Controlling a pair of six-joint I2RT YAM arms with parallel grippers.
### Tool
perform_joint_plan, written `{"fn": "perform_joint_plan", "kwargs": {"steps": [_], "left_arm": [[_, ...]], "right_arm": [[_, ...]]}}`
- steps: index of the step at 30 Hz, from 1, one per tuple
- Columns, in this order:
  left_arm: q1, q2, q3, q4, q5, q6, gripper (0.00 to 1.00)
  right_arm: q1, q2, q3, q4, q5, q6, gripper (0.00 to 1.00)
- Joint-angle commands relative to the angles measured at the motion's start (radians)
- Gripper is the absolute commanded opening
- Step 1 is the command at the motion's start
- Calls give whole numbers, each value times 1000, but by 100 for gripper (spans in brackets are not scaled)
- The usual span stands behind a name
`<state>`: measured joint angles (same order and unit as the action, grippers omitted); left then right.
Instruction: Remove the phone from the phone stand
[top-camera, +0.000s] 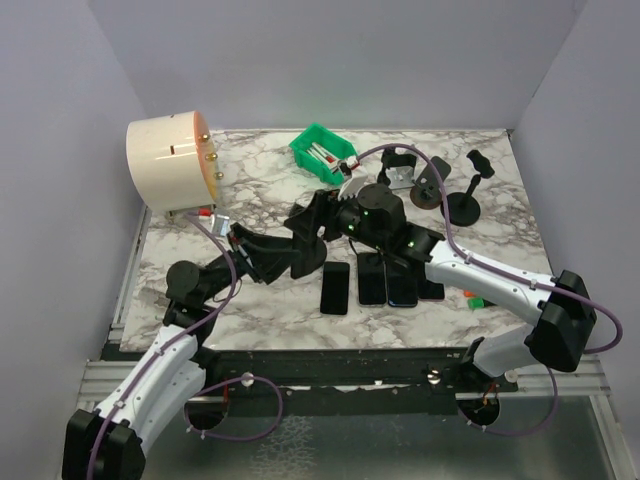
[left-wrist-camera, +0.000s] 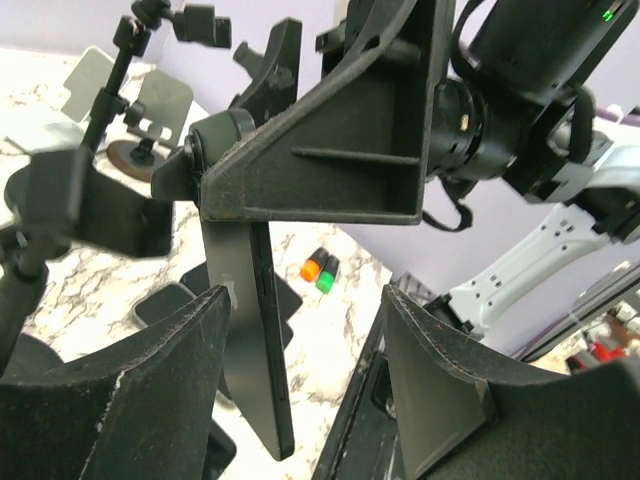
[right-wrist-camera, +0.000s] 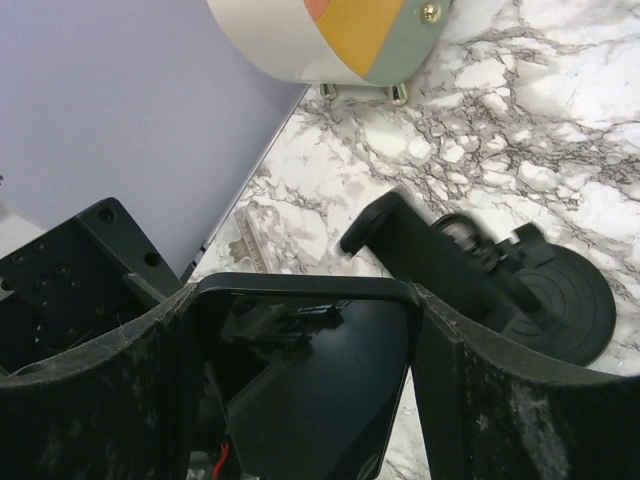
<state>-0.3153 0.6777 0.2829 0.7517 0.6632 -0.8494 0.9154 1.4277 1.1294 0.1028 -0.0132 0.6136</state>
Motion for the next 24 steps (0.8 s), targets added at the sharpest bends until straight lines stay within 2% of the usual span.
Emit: {"fn": "perform_joint_plan", "kwargs": {"steps": [1, 6, 12, 17, 20, 23, 24], "left_arm": [[-43, -8, 65, -223, 3, 192, 62], [-76, 9, 112, -331, -39, 275, 58], [-137, 37, 178, -468, -142, 372, 45], [-197, 41, 221, -550, -277, 445, 21], [-207, 28, 218, -552, -318, 446, 1], [-211, 10, 212, -557, -341, 442, 0], [-211, -1, 210, -558, -346, 439, 0]], "right_arm": [[5, -4, 49, -9, 8, 39, 0], [5, 5, 57, -12, 5, 49, 0], [5, 25, 81, -28, -3, 60, 1], [5, 27, 82, -33, -13, 65, 0], [4, 24, 82, -37, -22, 65, 0], [4, 15, 73, -35, -41, 61, 2], [5, 13, 71, -34, -52, 55, 10]]}}
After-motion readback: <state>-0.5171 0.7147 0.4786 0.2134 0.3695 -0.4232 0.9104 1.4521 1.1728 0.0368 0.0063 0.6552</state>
